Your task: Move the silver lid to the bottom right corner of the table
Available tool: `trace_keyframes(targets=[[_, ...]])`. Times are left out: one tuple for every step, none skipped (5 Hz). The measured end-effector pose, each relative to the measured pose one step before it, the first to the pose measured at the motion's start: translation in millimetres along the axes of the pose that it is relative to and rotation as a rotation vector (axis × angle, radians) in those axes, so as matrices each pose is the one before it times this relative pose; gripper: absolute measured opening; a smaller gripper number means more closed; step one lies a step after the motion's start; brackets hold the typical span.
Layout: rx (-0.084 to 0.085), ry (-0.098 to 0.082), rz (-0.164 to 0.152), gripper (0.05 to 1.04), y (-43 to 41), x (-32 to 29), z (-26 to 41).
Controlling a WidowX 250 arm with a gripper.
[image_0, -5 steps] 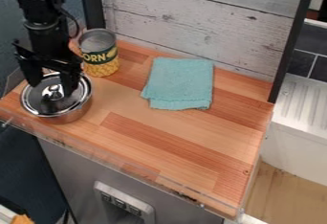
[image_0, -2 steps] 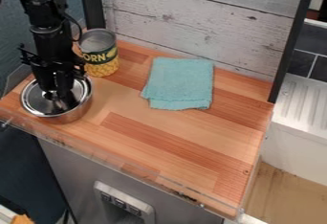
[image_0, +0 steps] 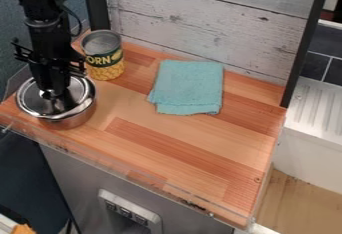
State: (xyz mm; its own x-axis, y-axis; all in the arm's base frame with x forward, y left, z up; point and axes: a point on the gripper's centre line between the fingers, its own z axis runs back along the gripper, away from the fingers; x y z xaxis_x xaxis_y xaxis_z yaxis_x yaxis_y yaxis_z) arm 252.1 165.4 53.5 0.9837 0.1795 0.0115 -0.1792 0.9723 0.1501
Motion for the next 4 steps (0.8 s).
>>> trace_keyframes(targets=[[0.0424, -0.0698, -0.0899, 0.281, -38.17, 15.25, 34.51], [-0.0259, -0.0511, -0.1127, 0.281, -46.46, 19.79, 17.61], [-0.0465, -0.0366, -0.1483, 0.281, -57.36, 15.61, 1.14], [-0.0341, 0.0173, -0.0941, 0.281, -46.93, 4.72, -14.31]])
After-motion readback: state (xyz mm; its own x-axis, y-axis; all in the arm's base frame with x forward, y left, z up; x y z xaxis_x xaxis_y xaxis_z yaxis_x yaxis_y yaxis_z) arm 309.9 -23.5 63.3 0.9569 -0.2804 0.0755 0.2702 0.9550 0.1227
